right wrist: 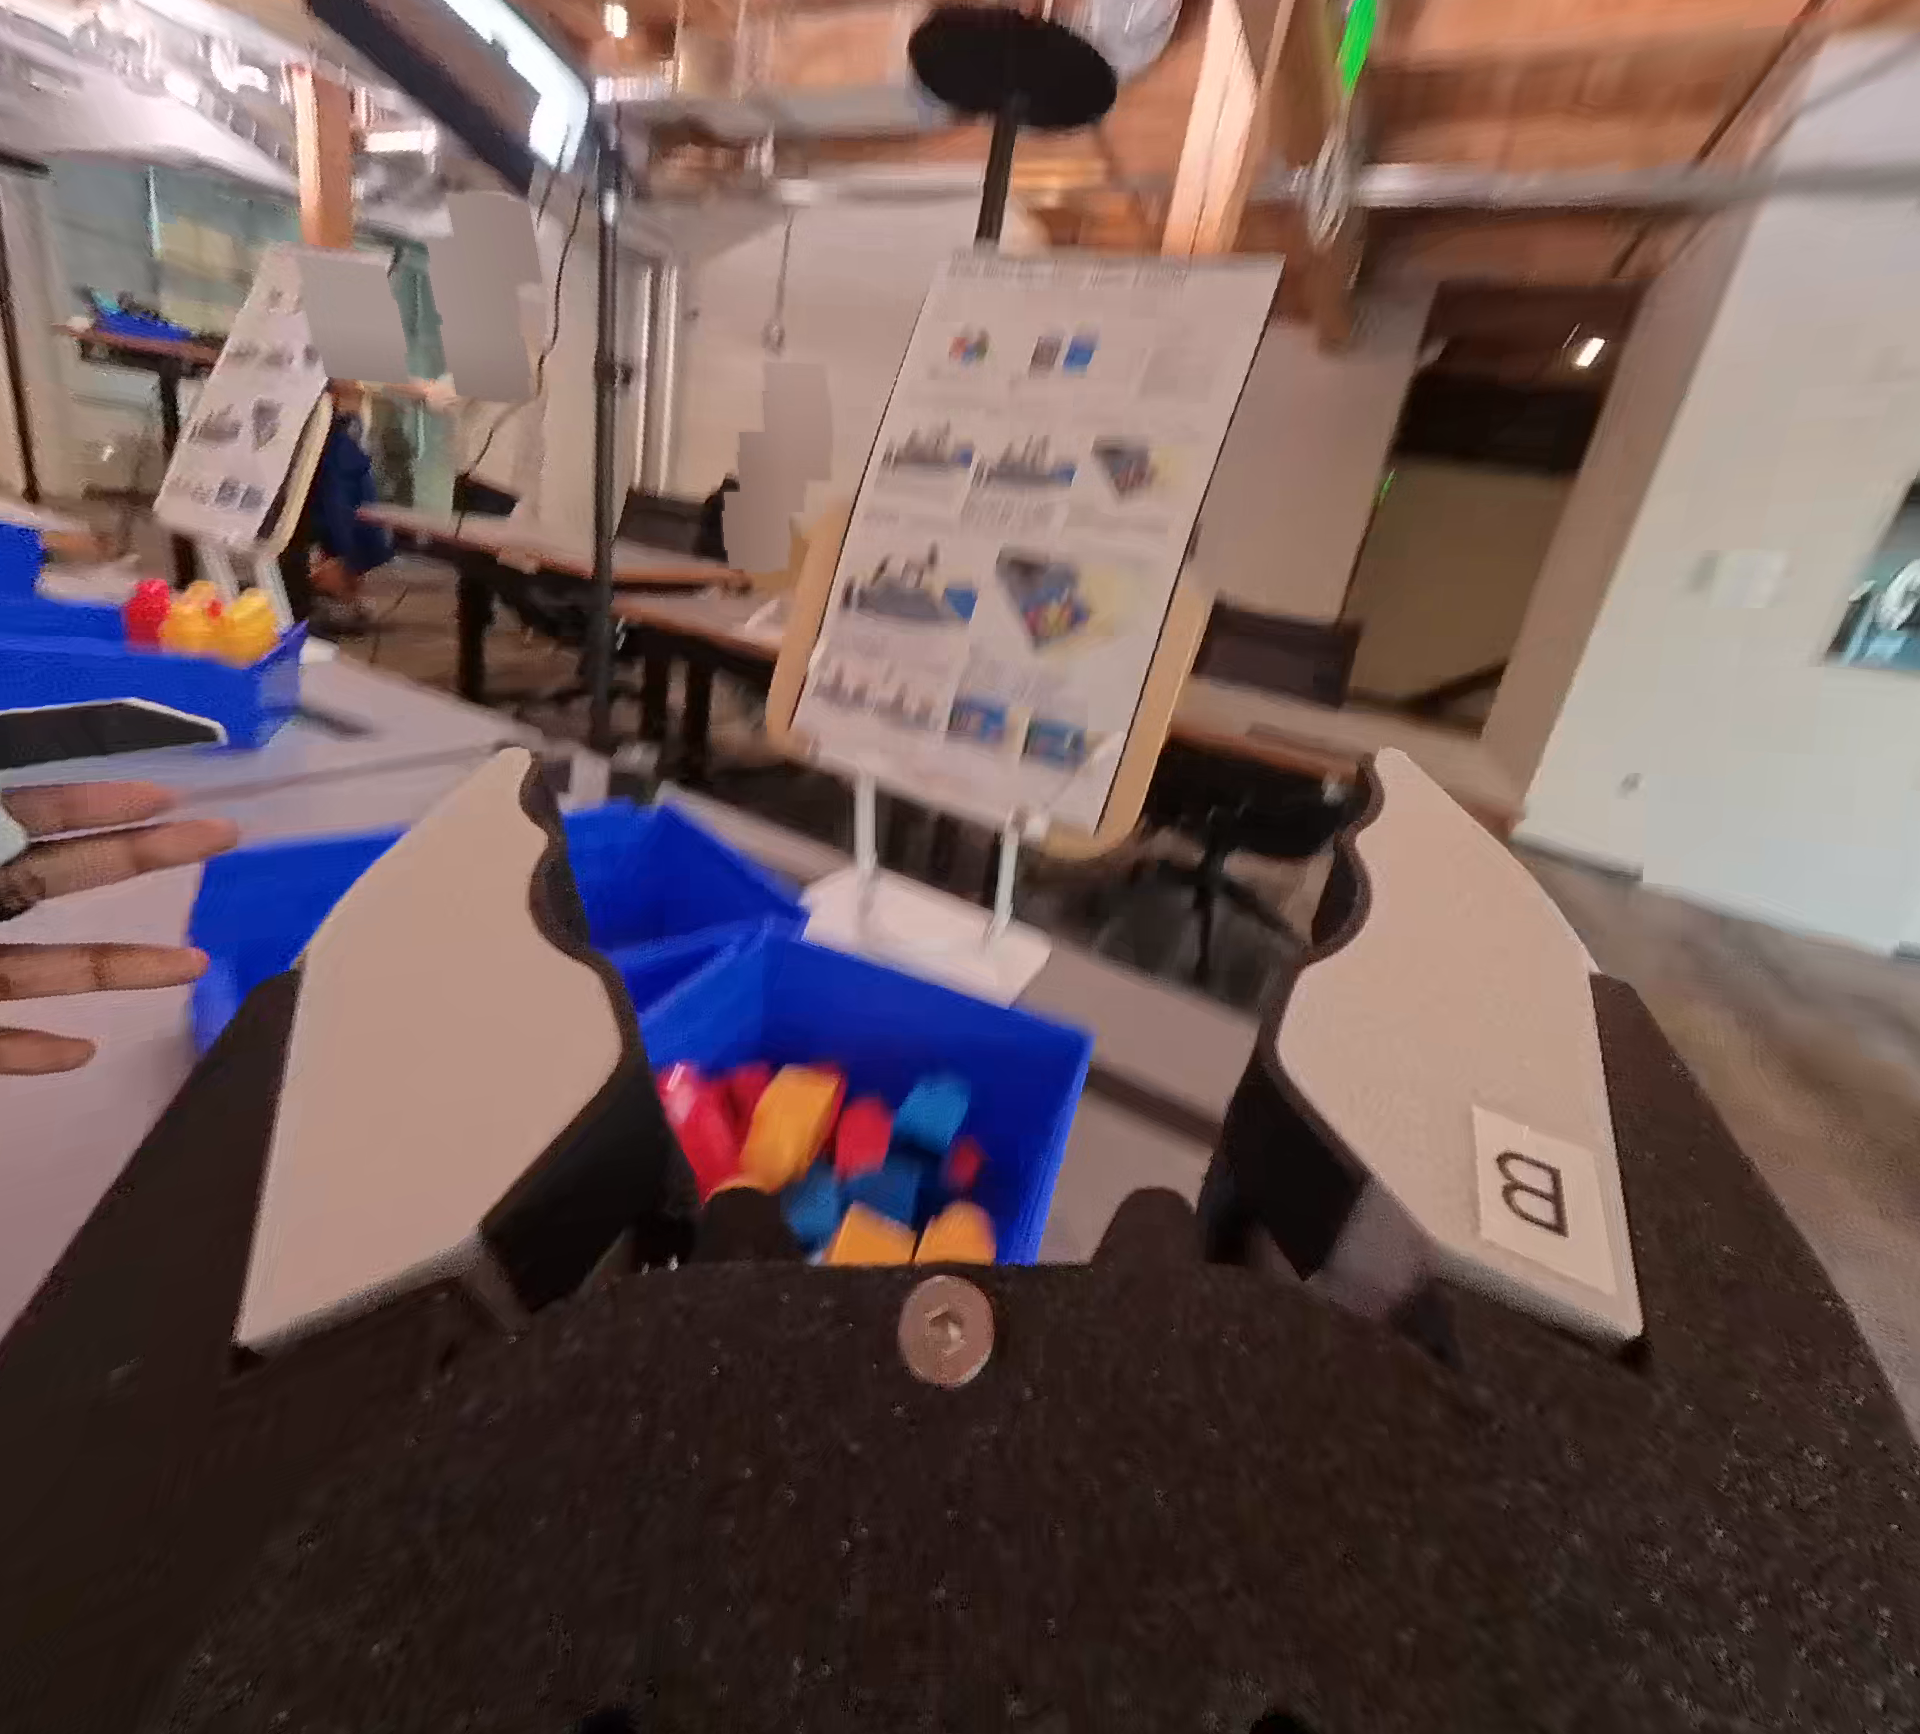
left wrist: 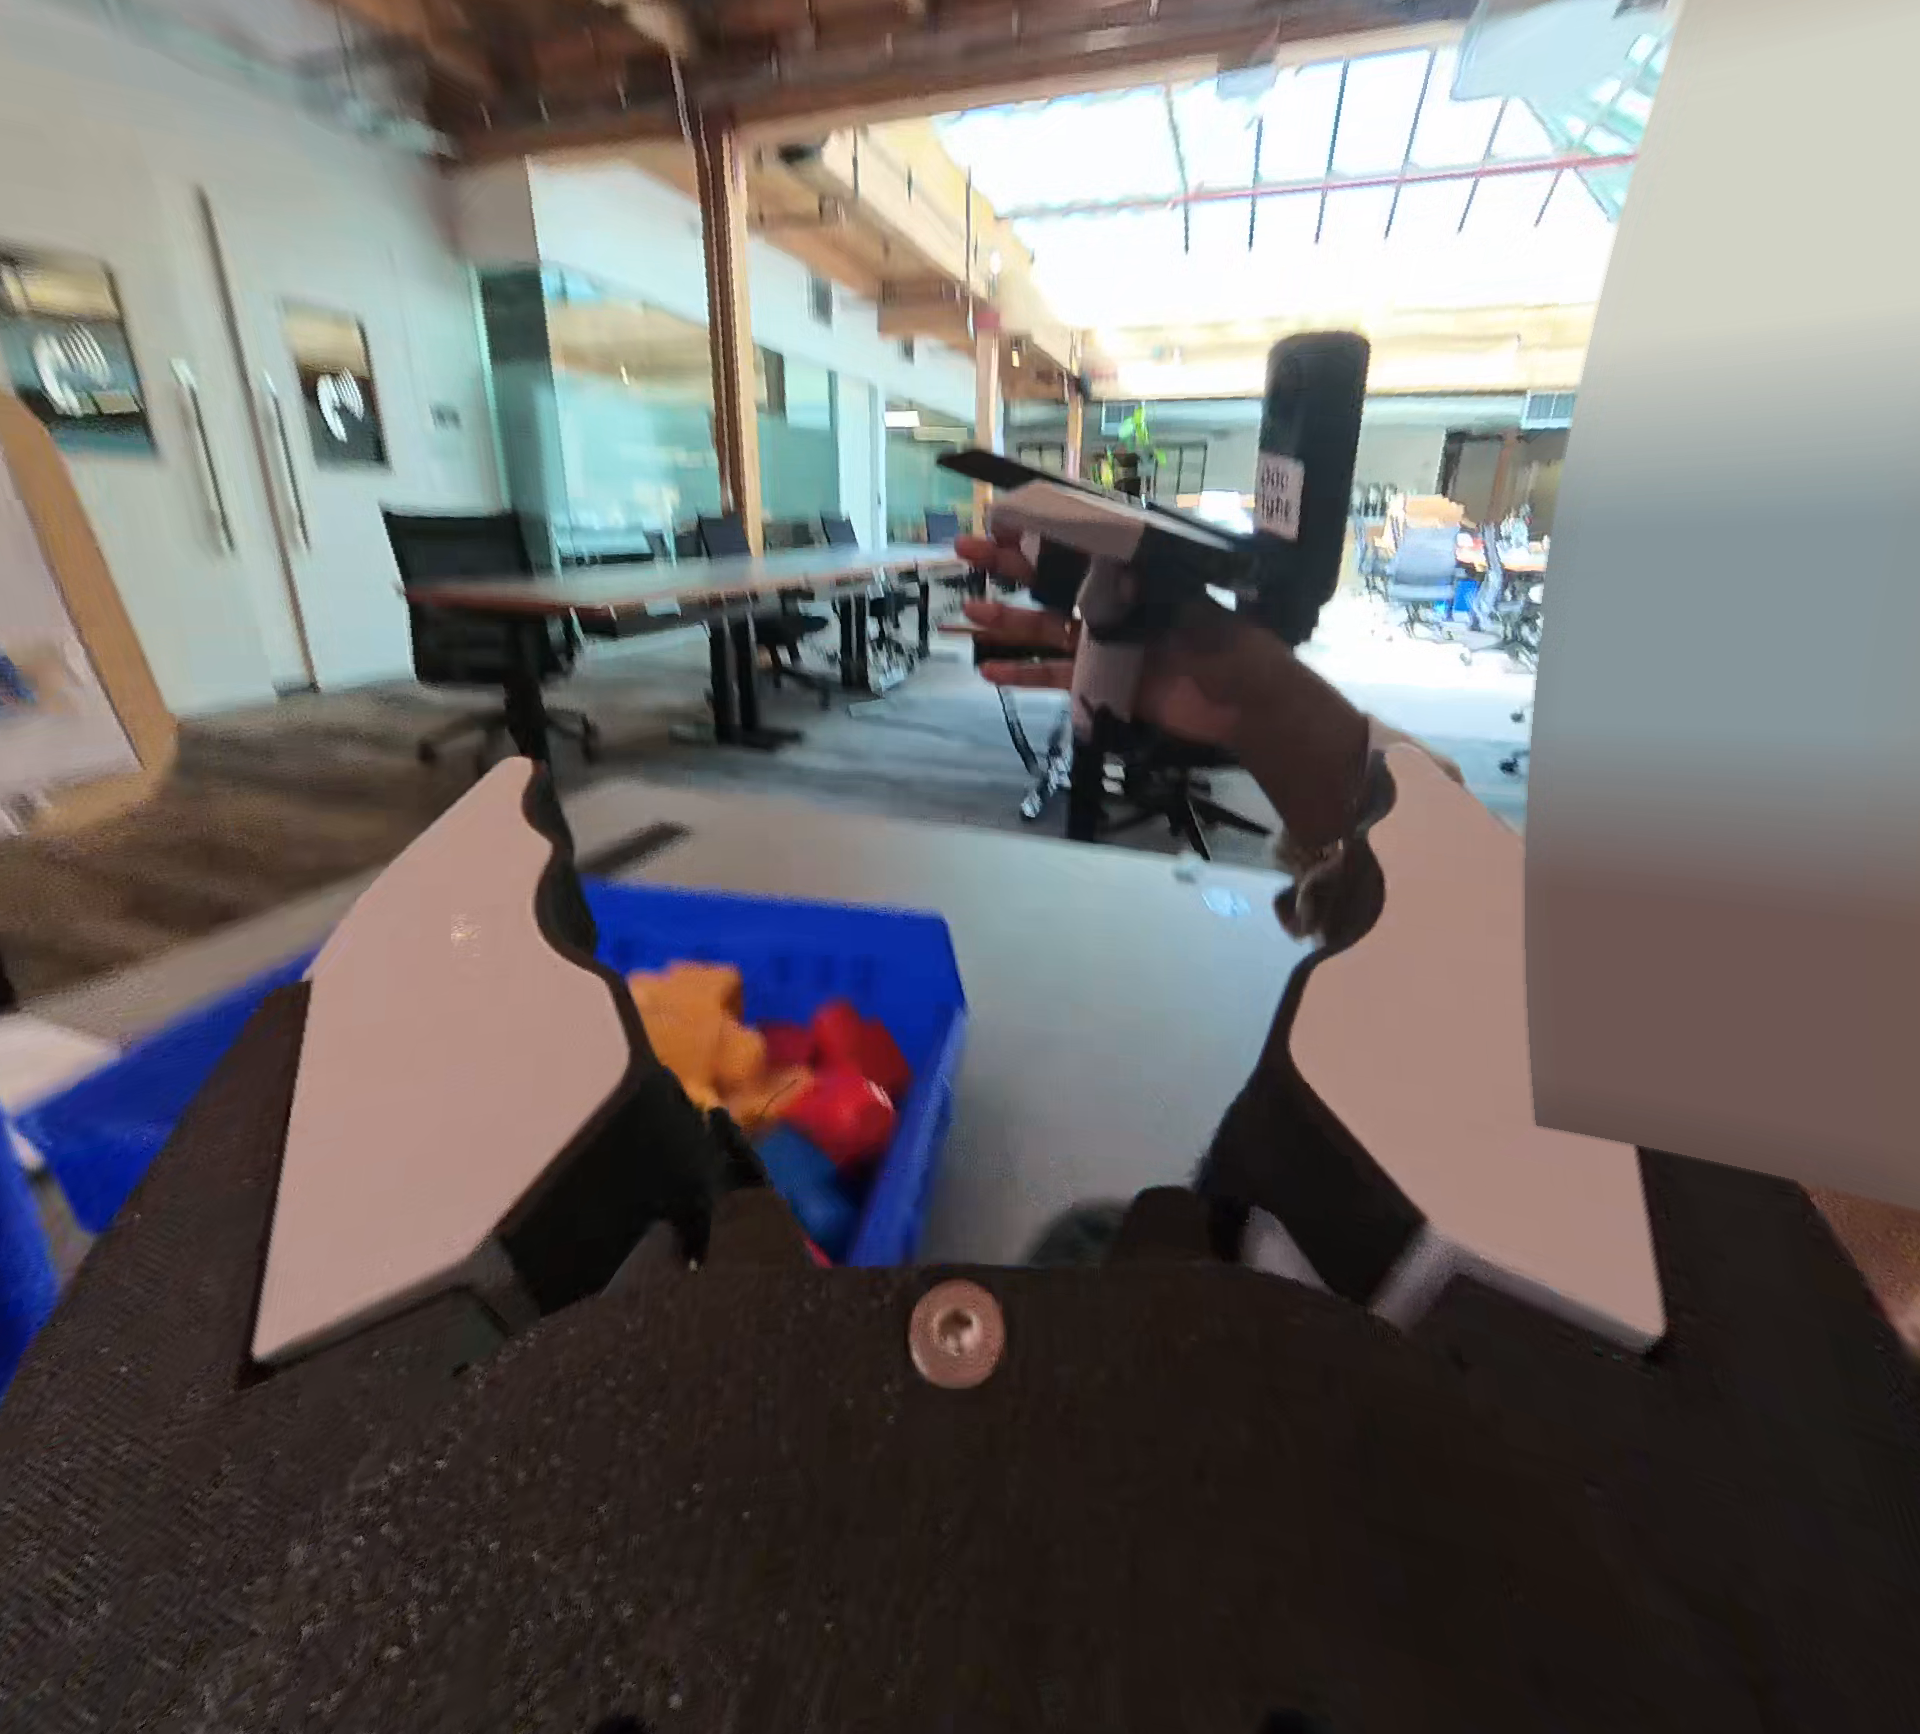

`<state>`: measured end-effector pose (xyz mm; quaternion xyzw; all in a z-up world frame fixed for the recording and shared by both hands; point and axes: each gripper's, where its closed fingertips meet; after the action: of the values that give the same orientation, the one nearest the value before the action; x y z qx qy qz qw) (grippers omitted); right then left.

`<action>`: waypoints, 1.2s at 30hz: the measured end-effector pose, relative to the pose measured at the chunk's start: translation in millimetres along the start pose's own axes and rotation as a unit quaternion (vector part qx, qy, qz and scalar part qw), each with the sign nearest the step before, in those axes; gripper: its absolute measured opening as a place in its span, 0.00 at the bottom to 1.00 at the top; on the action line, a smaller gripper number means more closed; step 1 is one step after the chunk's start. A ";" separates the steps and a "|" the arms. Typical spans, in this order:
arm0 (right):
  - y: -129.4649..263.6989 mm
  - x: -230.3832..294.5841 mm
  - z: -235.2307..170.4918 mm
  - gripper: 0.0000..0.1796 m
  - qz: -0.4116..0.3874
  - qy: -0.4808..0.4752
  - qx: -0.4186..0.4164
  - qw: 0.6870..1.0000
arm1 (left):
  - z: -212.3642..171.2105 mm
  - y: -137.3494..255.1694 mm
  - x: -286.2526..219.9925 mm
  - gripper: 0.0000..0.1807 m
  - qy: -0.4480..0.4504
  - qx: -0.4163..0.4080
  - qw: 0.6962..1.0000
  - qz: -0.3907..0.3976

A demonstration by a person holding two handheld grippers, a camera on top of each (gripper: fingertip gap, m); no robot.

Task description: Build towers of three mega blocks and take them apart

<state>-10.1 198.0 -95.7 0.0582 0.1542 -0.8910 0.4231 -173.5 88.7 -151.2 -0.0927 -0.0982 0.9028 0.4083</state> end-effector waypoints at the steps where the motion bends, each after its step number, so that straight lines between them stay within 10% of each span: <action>1: 10.7 8.5 -22.6 0.77 0.006 -0.019 0.030 0.999 | -26.8 5.4 -8.2 0.75 0.008 0.037 0.999 0.001; 6: 76.4 38.1 -140.3 0.81 -0.024 -0.079 0.171 0.982 | -124.8 10.1 -6.5 0.68 0.042 0.146 0.984 0.095; 11: 91.0 39.1 -190.9 0.71 -0.079 -0.187 0.142 0.969 | -166.9 -3.4 27.6 0.65 -0.020 0.211 0.957 0.196; 21: 43.2 22.7 -241.2 0.56 -0.087 -0.112 0.259 0.955 | -207.6 -38.0 75.5 0.55 -0.104 0.269 0.919 0.271; 25: 43.6 12.9 -257.7 0.04 -0.119 -0.084 0.308 0.940 | -208.8 -36.6 93.2 0.34 -0.126 0.264 0.905 0.309; 28: 40.7 17.6 -254.5 0.05 -0.126 -0.013 0.334 0.934 | -198.9 -25.6 113.3 0.12 -0.145 0.253 0.884 0.366; 36: 47.8 29.4 -211.8 0.04 -0.189 0.082 0.306 0.929 | -179.2 -20.5 105.9 0.10 -0.178 0.219 0.891 0.355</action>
<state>2.5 216.6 -313.7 0.2273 -0.0834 -0.9506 0.1941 -183.2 200.2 -327.9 0.1326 0.0709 0.9875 0.0464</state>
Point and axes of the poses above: each gripper's, where its closed fingertips meet, y back along the fingers, z out of its top, x = y × z across the jaws, and after that the axes turned 14 degrees about z, right-handed
